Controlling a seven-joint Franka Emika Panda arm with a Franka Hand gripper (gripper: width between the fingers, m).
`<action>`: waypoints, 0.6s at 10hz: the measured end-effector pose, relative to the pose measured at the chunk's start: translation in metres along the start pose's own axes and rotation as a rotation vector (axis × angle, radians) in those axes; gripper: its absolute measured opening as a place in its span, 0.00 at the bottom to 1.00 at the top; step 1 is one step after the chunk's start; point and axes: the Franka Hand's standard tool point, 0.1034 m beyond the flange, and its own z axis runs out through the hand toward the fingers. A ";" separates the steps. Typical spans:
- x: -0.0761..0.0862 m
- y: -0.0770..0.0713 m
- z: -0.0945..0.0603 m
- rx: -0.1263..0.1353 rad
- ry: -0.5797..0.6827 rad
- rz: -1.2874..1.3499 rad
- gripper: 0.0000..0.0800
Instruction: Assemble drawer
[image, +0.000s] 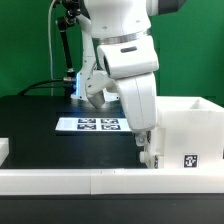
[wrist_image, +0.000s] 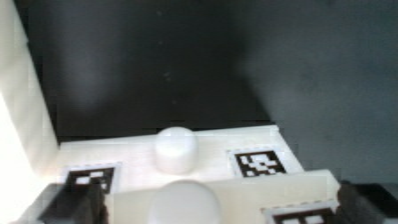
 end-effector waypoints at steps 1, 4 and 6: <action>0.004 -0.001 0.002 0.000 0.002 -0.006 0.81; 0.011 -0.001 0.003 0.000 0.004 0.001 0.81; 0.001 -0.003 0.002 0.016 0.003 -0.011 0.81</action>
Offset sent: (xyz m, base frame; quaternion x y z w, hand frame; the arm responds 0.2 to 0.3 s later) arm -0.0032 0.0132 0.0034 0.0019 0.0062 0.0099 0.9999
